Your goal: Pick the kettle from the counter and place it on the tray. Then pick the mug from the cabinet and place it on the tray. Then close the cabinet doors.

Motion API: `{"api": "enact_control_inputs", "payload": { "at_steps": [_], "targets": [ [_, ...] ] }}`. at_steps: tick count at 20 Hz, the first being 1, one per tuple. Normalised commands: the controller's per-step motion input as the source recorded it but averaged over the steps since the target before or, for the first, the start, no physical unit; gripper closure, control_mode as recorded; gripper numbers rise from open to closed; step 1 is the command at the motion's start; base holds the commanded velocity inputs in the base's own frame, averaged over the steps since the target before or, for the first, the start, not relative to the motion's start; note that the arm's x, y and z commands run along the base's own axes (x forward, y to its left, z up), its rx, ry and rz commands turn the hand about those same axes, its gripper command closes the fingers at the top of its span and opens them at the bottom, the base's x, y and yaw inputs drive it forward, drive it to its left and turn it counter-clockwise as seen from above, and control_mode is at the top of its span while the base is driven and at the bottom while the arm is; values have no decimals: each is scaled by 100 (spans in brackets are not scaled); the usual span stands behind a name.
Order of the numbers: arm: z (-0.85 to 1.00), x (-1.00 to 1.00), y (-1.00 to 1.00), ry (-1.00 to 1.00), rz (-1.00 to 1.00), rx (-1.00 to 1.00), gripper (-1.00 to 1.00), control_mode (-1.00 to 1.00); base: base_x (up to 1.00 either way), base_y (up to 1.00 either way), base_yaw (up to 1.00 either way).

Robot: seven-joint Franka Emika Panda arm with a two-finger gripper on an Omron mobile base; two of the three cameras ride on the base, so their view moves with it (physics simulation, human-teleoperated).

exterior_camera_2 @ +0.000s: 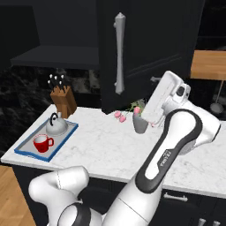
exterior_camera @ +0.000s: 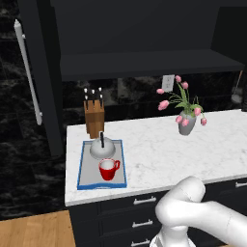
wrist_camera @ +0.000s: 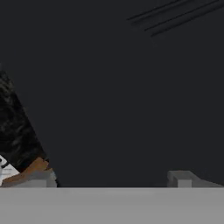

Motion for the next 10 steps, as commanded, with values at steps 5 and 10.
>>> {"api": "enact_control_inputs", "payload": {
  "at_steps": [5,10],
  "targets": [
    [6,56,91,7,-19,-19,-100,-100,0,0,0],
    [3,77,69,7,-27,-17,-100,-100,0,0,0]
  ]
}}
